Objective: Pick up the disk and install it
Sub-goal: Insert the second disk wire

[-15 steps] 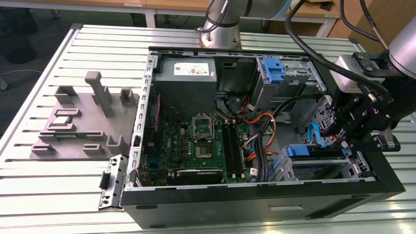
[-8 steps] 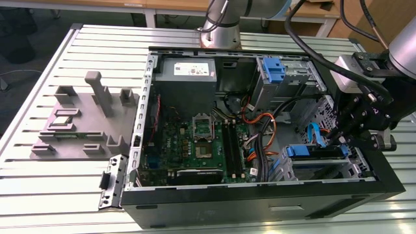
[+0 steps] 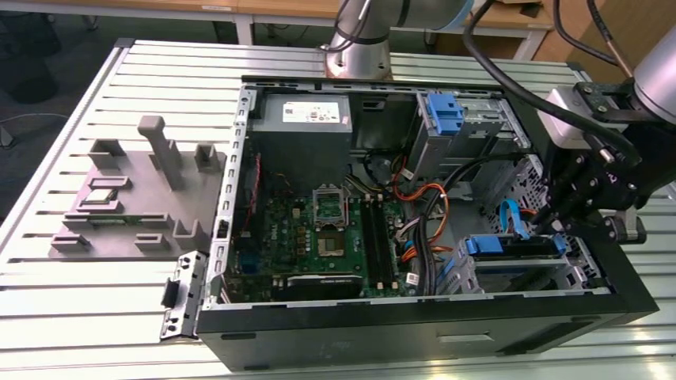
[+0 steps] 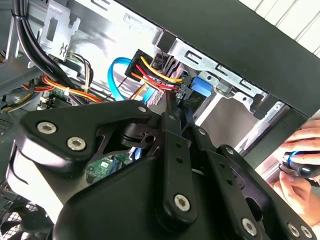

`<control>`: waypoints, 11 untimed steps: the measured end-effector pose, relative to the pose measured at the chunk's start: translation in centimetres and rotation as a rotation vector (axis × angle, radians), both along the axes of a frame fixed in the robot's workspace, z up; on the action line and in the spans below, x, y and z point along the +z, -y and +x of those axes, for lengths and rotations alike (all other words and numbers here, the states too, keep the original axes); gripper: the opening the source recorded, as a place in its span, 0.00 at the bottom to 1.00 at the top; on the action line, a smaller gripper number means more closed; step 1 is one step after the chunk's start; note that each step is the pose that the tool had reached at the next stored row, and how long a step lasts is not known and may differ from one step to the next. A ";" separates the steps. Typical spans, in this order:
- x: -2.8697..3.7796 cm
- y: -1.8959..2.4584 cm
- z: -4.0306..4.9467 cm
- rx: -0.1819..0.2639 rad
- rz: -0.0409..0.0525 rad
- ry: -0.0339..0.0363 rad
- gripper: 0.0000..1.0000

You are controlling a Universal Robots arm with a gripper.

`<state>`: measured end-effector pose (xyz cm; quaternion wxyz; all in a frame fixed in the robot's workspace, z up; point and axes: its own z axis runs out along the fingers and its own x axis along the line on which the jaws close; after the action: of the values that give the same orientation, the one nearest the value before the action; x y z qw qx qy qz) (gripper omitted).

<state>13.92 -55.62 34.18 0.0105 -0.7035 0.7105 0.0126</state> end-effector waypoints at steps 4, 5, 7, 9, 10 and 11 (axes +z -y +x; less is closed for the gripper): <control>0.06 0.03 -0.20 0.000 -0.0035 0.0064 0.17; 0.05 0.06 -0.34 0.000 -0.0044 0.0083 0.17; 0.06 0.14 -0.62 0.000 -0.0062 0.0119 0.17; 0.06 0.26 -0.84 0.000 -0.0080 0.0136 0.17; 0.06 0.32 -0.91 0.000 -0.0090 0.0137 0.17; 0.06 0.38 -0.96 0.000 -0.0102 0.0138 0.17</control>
<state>12.97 -56.00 34.23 0.0118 -0.7036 0.7105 0.0041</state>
